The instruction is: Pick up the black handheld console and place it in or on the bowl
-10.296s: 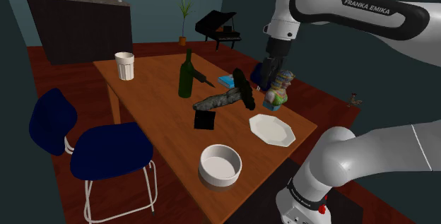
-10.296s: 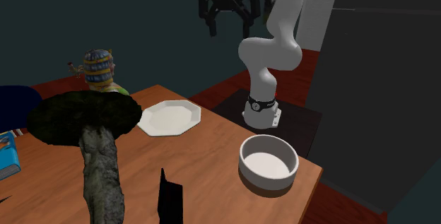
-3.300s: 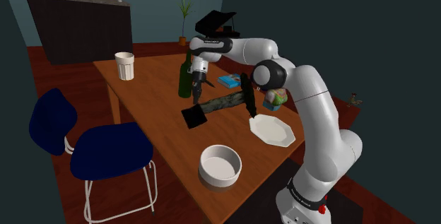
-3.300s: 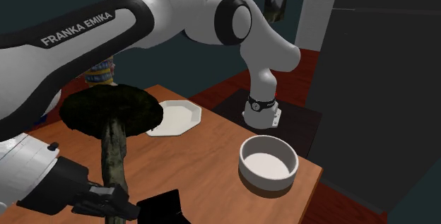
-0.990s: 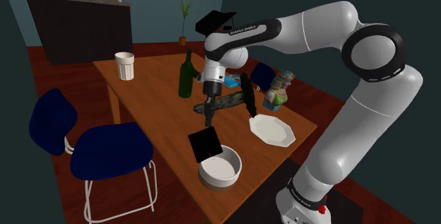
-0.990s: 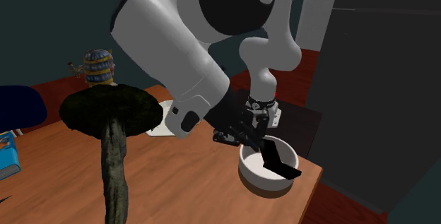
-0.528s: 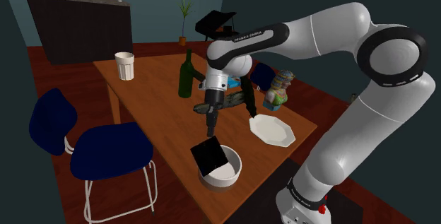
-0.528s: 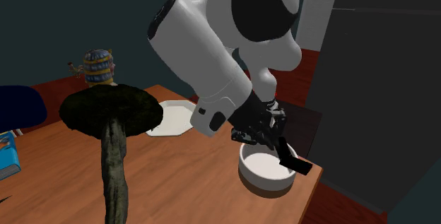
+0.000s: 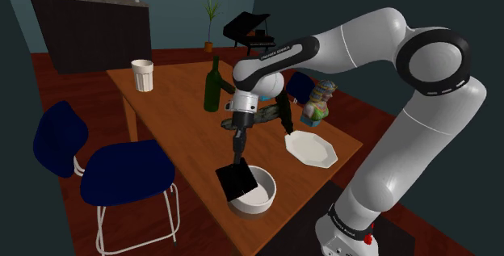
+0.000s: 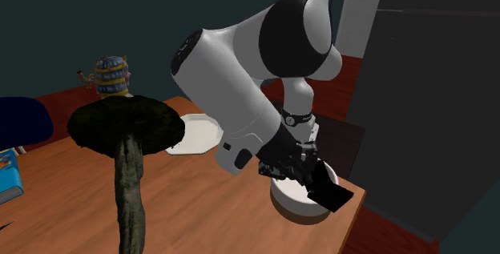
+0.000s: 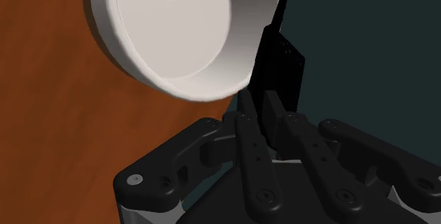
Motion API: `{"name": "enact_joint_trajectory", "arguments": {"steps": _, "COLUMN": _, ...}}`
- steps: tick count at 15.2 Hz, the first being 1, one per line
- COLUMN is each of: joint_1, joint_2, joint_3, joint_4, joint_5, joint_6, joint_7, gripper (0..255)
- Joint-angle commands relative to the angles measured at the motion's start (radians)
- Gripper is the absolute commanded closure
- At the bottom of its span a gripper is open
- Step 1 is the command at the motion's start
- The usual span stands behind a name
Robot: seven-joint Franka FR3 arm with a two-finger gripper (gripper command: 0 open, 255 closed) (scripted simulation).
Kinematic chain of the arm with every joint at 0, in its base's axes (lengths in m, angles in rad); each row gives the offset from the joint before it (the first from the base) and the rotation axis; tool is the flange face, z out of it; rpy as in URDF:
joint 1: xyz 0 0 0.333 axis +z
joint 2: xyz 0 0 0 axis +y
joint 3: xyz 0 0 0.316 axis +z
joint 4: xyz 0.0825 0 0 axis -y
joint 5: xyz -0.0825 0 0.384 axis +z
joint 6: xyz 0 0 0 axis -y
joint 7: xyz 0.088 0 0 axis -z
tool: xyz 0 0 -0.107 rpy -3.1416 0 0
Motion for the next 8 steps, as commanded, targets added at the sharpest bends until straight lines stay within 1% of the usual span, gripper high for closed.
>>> {"name": "enact_joint_trajectory", "arguments": {"steps": 1, "joint_1": 0.005, "joint_2": 0.019, "joint_3": 0.005, "joint_4": -0.015, "joint_5": 0.001, "joint_6": 0.017, "joint_7": -0.008, "gripper": 255}}
{"name": "enact_joint_trajectory", "arguments": {"steps": 4, "joint_1": 0.008, "joint_2": 0.053, "joint_3": 0.007, "joint_4": -0.028, "joint_5": 0.005, "joint_6": 0.061, "joint_7": -0.025, "gripper": 255}}
{"name": "enact_joint_trajectory", "arguments": {"steps": 8, "joint_1": 0.008, "joint_2": 0.053, "joint_3": 0.007, "joint_4": -0.028, "joint_5": 0.005, "joint_6": 0.061, "joint_7": -0.025, "gripper": 255}}
